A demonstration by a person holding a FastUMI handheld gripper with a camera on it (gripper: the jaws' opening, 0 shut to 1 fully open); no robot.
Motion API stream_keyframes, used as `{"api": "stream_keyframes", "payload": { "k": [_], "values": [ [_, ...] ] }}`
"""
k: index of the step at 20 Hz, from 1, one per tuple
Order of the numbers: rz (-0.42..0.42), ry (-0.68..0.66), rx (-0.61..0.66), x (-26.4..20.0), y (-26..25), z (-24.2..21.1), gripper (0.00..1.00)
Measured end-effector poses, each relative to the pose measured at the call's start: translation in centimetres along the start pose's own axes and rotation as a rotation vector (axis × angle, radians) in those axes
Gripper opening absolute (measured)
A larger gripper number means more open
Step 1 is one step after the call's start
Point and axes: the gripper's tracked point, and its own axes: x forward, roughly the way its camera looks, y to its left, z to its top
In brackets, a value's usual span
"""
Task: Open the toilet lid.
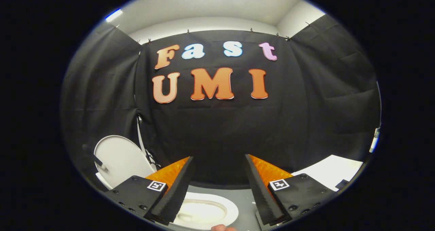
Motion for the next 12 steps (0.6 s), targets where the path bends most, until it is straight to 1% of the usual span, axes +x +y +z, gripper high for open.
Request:
{"api": "stream_keyframes", "payload": {
  "k": [5,8,12],
  "values": [
    [-0.105,0.048,0.008,-1.5,-7.1,-2.9,0.95],
    [-0.154,0.052,0.004,-2.6,-10.3,-3.6,0.95],
    [-0.173,0.047,-0.009,-4.5,-12.7,-5.1,0.95]
  ]
}}
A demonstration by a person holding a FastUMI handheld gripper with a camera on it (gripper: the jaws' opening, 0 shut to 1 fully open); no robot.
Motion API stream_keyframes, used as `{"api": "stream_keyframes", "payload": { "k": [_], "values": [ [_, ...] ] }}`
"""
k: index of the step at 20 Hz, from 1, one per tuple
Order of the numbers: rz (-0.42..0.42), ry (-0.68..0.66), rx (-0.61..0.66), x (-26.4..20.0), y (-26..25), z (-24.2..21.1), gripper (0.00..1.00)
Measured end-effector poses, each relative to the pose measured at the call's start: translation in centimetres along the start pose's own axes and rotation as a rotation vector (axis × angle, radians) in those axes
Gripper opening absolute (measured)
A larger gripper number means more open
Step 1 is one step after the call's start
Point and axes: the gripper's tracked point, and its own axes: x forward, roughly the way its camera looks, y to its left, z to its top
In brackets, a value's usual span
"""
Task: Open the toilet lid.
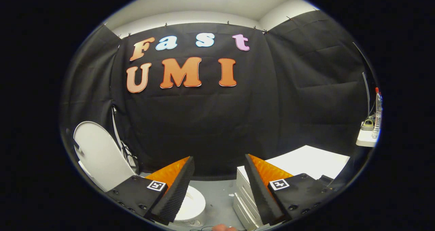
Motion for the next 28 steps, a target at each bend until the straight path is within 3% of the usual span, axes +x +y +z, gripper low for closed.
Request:
{"api": "stream_keyframes", "payload": {
  "k": [7,17,28],
  "values": [
    [-0.005,0.024,-0.011,-0.6,-1.8,-3.1,0.95],
    [-0.079,0.017,0.022,-1.2,-4.7,-6.2,0.95],
    [-0.123,-0.012,0.017,-2.7,-5.4,-6.0,0.95]
  ]
}}
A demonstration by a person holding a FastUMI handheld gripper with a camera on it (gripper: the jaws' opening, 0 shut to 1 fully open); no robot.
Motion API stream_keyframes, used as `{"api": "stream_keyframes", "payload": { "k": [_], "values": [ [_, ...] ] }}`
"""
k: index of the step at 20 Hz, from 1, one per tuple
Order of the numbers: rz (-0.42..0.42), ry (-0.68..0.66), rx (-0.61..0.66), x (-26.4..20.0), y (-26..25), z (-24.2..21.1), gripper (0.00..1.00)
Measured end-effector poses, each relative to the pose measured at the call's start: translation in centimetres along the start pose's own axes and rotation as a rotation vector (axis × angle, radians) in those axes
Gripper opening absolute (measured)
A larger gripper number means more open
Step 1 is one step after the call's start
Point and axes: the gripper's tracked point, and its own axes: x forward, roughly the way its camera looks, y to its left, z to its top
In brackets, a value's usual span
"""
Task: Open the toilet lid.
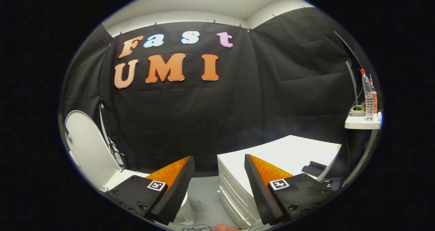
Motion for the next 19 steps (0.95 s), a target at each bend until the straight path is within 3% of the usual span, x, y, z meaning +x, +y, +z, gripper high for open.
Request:
{"api": "stream_keyframes", "payload": {
  "k": [19],
  "values": [
    [-0.013,0.002,-0.042,0.3,-0.45,-0.89,0.95]
  ]
}}
